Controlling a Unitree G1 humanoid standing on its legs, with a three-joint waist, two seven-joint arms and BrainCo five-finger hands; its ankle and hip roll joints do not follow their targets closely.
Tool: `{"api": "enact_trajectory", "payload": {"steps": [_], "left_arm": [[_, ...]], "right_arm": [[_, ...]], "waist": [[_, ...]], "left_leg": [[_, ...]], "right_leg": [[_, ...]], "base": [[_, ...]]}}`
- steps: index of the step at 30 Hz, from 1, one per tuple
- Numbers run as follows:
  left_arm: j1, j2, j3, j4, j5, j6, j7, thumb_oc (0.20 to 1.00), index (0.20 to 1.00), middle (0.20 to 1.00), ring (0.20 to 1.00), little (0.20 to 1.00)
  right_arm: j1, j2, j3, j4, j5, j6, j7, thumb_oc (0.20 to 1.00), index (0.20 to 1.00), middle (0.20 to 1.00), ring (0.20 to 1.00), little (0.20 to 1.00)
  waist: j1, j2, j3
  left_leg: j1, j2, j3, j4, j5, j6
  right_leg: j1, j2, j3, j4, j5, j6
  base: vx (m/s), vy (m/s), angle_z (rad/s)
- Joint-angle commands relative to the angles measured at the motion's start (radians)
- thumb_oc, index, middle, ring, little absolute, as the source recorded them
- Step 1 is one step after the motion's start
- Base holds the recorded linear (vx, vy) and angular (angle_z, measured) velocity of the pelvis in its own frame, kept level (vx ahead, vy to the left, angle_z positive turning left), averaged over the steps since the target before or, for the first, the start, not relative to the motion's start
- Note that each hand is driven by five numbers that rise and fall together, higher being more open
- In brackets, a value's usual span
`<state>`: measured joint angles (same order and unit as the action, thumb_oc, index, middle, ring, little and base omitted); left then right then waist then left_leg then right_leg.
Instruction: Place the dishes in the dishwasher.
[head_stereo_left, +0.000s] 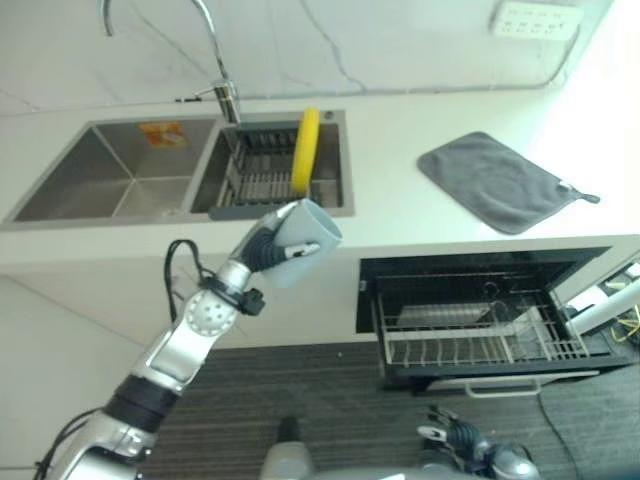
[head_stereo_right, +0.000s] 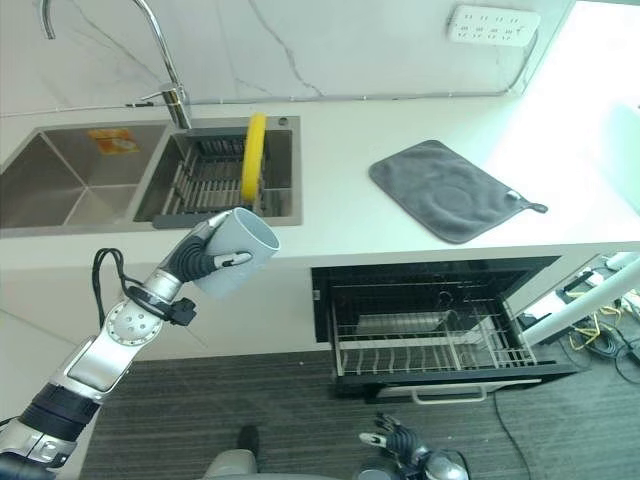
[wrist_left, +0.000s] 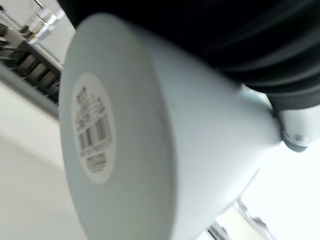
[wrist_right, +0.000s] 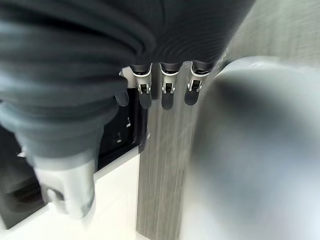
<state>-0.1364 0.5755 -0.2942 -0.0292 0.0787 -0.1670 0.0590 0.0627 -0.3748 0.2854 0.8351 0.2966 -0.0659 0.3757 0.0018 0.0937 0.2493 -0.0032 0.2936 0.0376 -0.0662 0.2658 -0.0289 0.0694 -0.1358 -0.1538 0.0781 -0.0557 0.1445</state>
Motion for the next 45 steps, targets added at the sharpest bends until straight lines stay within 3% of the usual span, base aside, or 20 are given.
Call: {"api": "enact_trajectory", "payload": {"steps": [1, 2, 4, 6, 10, 20, 22, 24, 29, 32, 33, 36, 39, 45], "left_arm": [[-0.133, 0.018, 0.026, -0.055, 0.010, -0.120, -0.006, 0.200, 0.200, 0.200, 0.200, 0.200], [-0.133, 0.013, 0.025, -0.056, 0.013, -0.119, -0.003, 0.200, 0.200, 0.200, 0.200, 0.200], [-0.106, 0.014, 0.042, -0.092, 0.010, -0.097, -0.001, 0.200, 0.200, 0.200, 0.200, 0.200], [-0.071, 0.020, 0.062, -0.108, 0.019, -0.103, -0.029, 0.200, 0.200, 0.200, 0.200, 0.200], [-0.048, 0.031, 0.075, -0.122, 0.031, -0.107, -0.041, 0.200, 0.200, 0.200, 0.200, 0.200], [-0.015, 0.023, 0.093, -0.127, 0.026, -0.111, -0.042, 0.200, 0.200, 0.200, 0.200, 0.200], [-0.015, 0.026, 0.096, -0.106, 0.017, -0.131, -0.032, 0.200, 0.200, 0.200, 0.200, 0.200], [-0.019, 0.025, 0.095, -0.104, 0.012, -0.129, -0.030, 0.200, 0.200, 0.200, 0.200, 0.200], [-0.026, 0.022, 0.098, -0.096, -0.028, -0.106, -0.002, 0.200, 0.200, 0.200, 0.200, 0.200], [-0.030, 0.027, 0.103, -0.065, -0.097, -0.107, 0.036, 0.200, 0.200, 0.200, 0.200, 0.200], [-0.033, 0.023, 0.104, -0.020, -0.185, -0.124, 0.050, 0.200, 0.200, 0.200, 0.200, 0.200], [-0.028, -0.001, 0.098, 0.056, -0.304, -0.156, 0.074, 0.200, 0.200, 0.200, 0.200, 0.200], [-0.025, -0.033, 0.083, 0.132, -0.370, -0.193, 0.072, 0.200, 0.200, 0.200, 0.200, 0.200], [-0.035, -0.084, 0.047, 0.205, -0.429, -0.230, 0.090, 0.200, 0.200, 0.200, 0.200, 0.200]], "right_arm": [[0.005, 0.021, -0.034, -0.028, 0.070, 0.032, 0.021, 1.000, 1.000, 1.000, 1.000, 1.000], [0.004, 0.019, -0.032, -0.023, 0.078, 0.036, 0.019, 1.000, 1.000, 1.000, 1.000, 1.000], [-0.015, 0.024, -0.021, 0.015, 0.077, 0.034, 0.008, 1.000, 1.000, 1.000, 1.000, 1.000], [-0.027, 0.035, -0.024, 0.049, 0.084, 0.030, 0.001, 1.000, 1.000, 1.000, 1.000, 1.000], [-0.038, 0.064, -0.024, 0.091, 0.060, 0.009, 0.027, 1.000, 1.000, 1.000, 1.000, 1.000], [-0.037, 0.080, -0.026, 0.099, 0.127, 0.051, 0.115, 1.000, 1.000, 1.000, 1.000, 1.000], [-0.023, 0.075, -0.052, 0.118, 0.152, 0.089, 0.047, 1.000, 1.000, 1.000, 1.000, 1.000], [-0.022, 0.073, -0.068, 0.140, 0.169, 0.087, 0.007, 1.000, 1.000, 1.000, 1.000, 1.000], [0.018, 0.061, -0.146, 0.124, 0.205, 0.071, -0.081, 1.000, 1.000, 1.000, 1.000, 1.000], [0.085, 0.046, -0.180, -0.014, 0.200, 0.054, -0.112, 1.000, 1.000, 1.000, 1.000, 1.000], [0.136, 0.039, -0.198, -0.122, 0.187, 0.047, -0.119, 1.000, 1.000, 1.000, 1.000, 1.000], [0.210, 0.032, -0.233, -0.273, 0.193, 0.074, -0.063, 1.000, 1.000, 1.000, 1.000, 1.000], [0.264, 0.014, -0.242, -0.418, 0.210, 0.115, 0.077, 1.000, 1.000, 1.000, 1.000, 1.000], [0.287, -0.052, -0.233, -0.657, 0.308, 0.170, 0.246, 1.000, 1.000, 1.000, 1.000, 1.000]], "waist": [[-0.053, -0.060, -0.015], [-0.053, -0.063, -0.014], [-0.034, -0.063, -0.024], [-0.017, -0.054, -0.035], [-0.006, -0.045, -0.054], [0.005, -0.046, -0.093], [-0.003, -0.053, -0.101], [-0.006, -0.054, -0.100], [-0.042, -0.062, -0.092], [-0.086, -0.074, -0.081], [-0.119, -0.087, -0.074], [-0.164, -0.109, -0.069], [-0.192, -0.134, -0.071], [-0.216, -0.167, -0.074]], "left_leg": [[-0.020, -0.031, 0.155, 0.210, -0.273, -0.084], [-0.023, -0.053, 0.155, 0.236, -0.297, -0.078], [-0.019, -0.143, 0.163, 0.272, -0.360, -0.050], [0.015, -0.165, 0.122, 0.193, -0.334, -0.045], [0.071, -0.180, 0.077, 0.085, -0.313, -0.038], [0.130, -0.174, 0.102, -0.008, -0.306, -0.046], [0.146, -0.176, 0.113, -0.003, -0.314, -0.044], [0.152, -0.177, 0.117, -0.004, -0.318, -0.041], [0.172, -0.181, 0.149, 0.006, -0.335, -0.027], [0.177, -0.187, 0.175, 0.020, -0.349, -0.014], [0.179, -0.191, 0.198, 0.035, -0.359, -0.006], [0.180, -0.197, 0.231, 0.062, -0.378, 0.008], [0.179, -0.210, 0.248, 0.082, -0.395, 0.021], [0.185, -0.216, 0.272, 0.106, -0.412, 0.032]], "right_leg": [[-0.007, -0.069, -0.041, 0.069, -0.083, -0.016], [-0.002, -0.070, -0.045, 0.061, -0.081, -0.018], [0.010, -0.062, -0.058, 0.016, -0.050, -0.014], [0.011, -0.041, -0.043, -0.001, -0.038, -0.014], [0.022, -0.016, -0.030, -0.041, -0.021, -0.011], [0.074, 0.000, -0.051, -0.111, -0.024, -0.011], [0.089, -0.001, -0.042, -0.121, -0.021, -0.008], [0.094, -0.001, -0.037, -0.124, -0.020, -0.007], [0.092, -0.008, -0.007, -0.123, -0.008, 0.004], [0.077, -0.014, 0.024, -0.109, -0.001, 0.012], [0.061, -0.020, 0.048, -0.099, 0.008, 0.021], [0.038, -0.026, 0.088, -0.087, 0.022, 0.032], [0.019, -0.032, 0.126, -0.083, 0.040, 0.043], [-0.006, -0.037, 0.148, -0.085, 0.074, 0.060]], "base": [[-0.13, -0.253, 0.84], [-0.12, -0.243, 0.86], [-0.05, -0.109, 0.69], [0.02, -0.005, -0.15], [0.03, 0.002, -0.26], [0.00, -0.029, -0.01], [0.02, -0.026, -0.06], [0.01, -0.007, -0.09], [-0.01, 0.008, -0.23], [-0.08, 0.032, -0.34], [-0.15, 0.045, -0.63], [-0.09, 0.027, -0.54], [-0.06, -0.004, -0.39], [-0.06, -0.038, -0.33]]}}
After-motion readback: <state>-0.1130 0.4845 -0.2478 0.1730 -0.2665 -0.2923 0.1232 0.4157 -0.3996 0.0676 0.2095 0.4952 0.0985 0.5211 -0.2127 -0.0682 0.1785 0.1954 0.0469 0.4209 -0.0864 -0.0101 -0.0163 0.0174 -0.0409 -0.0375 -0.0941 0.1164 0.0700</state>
